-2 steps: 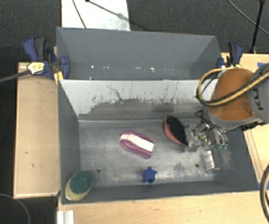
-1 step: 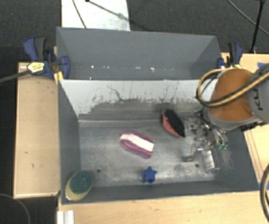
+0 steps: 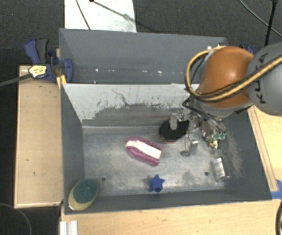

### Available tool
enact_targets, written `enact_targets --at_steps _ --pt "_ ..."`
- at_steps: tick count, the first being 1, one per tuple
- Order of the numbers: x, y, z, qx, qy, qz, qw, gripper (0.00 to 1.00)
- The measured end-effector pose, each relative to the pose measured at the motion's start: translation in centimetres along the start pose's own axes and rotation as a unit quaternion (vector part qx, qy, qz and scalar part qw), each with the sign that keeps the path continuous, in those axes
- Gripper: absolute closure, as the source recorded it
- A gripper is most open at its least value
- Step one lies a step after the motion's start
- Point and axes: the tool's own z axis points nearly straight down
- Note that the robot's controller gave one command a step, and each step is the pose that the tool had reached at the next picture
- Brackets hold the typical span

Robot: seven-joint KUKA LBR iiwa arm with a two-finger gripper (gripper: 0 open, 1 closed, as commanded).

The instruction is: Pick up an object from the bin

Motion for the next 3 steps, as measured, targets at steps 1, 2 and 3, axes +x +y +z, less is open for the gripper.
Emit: enact_targets --at_steps 1,2,3 --pt "-0.9 3.2 6.0 -0.001 0.0014 0.147 0.9892 0.00" --pt "-1.5 4.4 7.3 -0.001 -0.0008 0.161 0.9869 0.00" --pt "-1.6 4.4 7.1 -0.001 -0.0040 0.160 0.9871 1.00"
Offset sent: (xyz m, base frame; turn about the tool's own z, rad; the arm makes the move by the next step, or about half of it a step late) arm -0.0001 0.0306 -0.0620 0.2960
